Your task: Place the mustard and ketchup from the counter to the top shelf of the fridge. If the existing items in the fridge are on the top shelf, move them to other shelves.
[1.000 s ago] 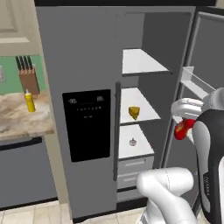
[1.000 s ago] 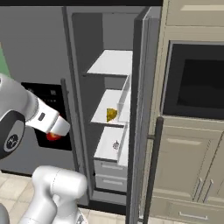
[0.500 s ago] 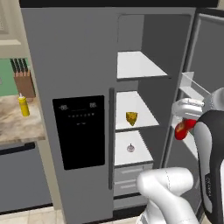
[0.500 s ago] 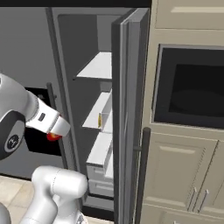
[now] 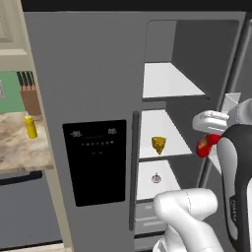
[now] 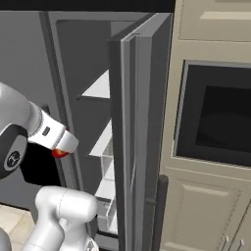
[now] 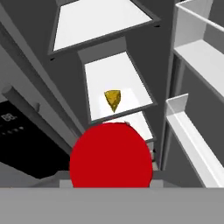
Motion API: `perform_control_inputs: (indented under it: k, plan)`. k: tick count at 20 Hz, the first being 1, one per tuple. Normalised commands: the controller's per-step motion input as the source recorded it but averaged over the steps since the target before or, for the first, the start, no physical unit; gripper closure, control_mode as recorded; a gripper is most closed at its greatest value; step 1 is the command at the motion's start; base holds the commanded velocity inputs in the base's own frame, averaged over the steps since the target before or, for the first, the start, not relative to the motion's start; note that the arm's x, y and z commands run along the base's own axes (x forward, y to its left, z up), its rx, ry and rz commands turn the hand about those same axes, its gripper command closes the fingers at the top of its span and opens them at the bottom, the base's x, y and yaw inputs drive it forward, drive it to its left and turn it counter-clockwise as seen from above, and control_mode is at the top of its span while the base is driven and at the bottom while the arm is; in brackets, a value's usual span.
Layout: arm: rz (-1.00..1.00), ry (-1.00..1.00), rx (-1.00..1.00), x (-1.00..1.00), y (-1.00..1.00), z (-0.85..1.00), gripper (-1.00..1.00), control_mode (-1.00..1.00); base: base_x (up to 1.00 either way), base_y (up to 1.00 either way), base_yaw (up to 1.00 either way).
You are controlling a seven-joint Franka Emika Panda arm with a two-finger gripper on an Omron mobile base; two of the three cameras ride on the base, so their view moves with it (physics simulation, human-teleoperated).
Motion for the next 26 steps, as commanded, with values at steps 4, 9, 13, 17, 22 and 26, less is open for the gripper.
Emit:
perform_control_inputs:
  k: [4, 9, 13, 17, 22, 26]
  plan:
    - [0.0, 0.0, 0.0, 0.0, 0.0, 0.0, 1.0, 1.0, 0.76, -0.04, 0.04]
    - [0.05, -0.03, 0.0, 0.54, 0.0, 0.37, 1.0, -1.0, 0.16, 0.0, 0.0]
    - [0.12, 0.0, -0.02, 0.67, 0.0, 0.61, 1.0, -1.0, 0.0, 0.0, 0.0]
    - [0.09, 0.0, -0.04, 0.99, -0.19, 0.16, 1.0, -1.0, 0.0, 0.0, 0.0]
    - [0.04, 0.0, -0.06, 1.0, -0.43, 0.0, 1.0, -1.0, 0.0, 0.0, 0.0]
    - [0.11, -0.01, -0.05, 0.99, -0.23, -0.14, 1.0, -1.0, 0.0, 0.0, 0.0]
